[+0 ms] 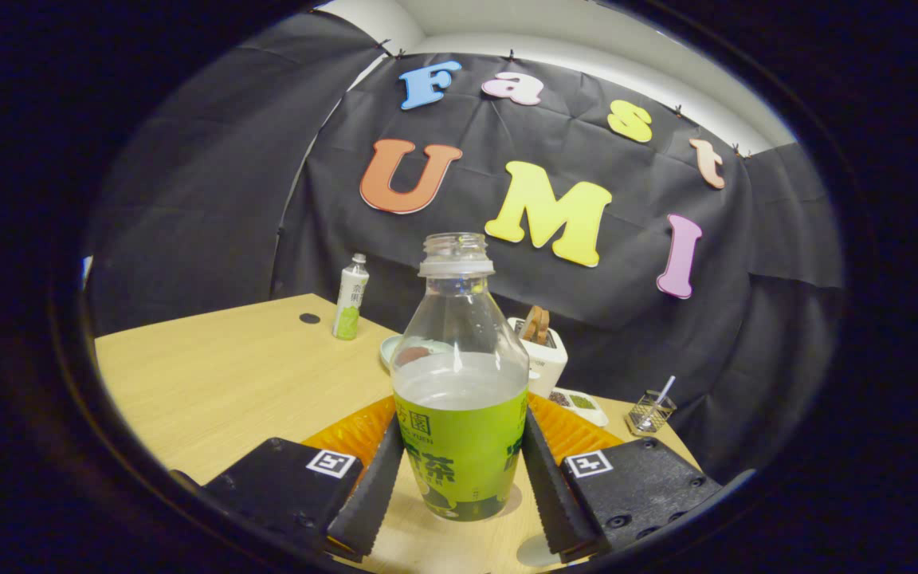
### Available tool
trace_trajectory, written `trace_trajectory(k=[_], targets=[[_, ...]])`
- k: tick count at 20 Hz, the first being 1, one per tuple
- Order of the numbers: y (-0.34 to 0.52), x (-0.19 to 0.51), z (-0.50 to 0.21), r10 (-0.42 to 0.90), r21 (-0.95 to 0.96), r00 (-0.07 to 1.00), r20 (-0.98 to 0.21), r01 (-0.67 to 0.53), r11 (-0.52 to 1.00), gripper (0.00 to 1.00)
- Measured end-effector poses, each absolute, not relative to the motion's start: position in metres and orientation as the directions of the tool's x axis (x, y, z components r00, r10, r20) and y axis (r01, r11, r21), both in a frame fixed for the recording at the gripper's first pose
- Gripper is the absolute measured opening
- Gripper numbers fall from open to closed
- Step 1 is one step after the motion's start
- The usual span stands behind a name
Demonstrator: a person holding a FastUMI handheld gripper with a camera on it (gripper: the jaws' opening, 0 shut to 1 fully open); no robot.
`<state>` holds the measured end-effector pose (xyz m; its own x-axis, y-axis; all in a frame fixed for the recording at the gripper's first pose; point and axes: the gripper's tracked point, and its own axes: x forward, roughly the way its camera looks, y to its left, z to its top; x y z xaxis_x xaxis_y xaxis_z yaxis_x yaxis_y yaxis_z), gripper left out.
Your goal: Take the bottle from table, then pour the juice into the cup, finally place the bottle on the coaster
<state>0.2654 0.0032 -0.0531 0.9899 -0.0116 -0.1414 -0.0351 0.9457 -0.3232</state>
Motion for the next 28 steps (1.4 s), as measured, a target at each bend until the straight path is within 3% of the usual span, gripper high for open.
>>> trace_trajectory(k=[16,28], targets=[[-0.042,0.318,-0.080,-0.074,-0.163,0.993,-0.096,0.057,0.985,0.81],[-0.064,0.346,-0.118,-0.089,-0.120,0.979,-0.185,0.067,0.990,0.81]])
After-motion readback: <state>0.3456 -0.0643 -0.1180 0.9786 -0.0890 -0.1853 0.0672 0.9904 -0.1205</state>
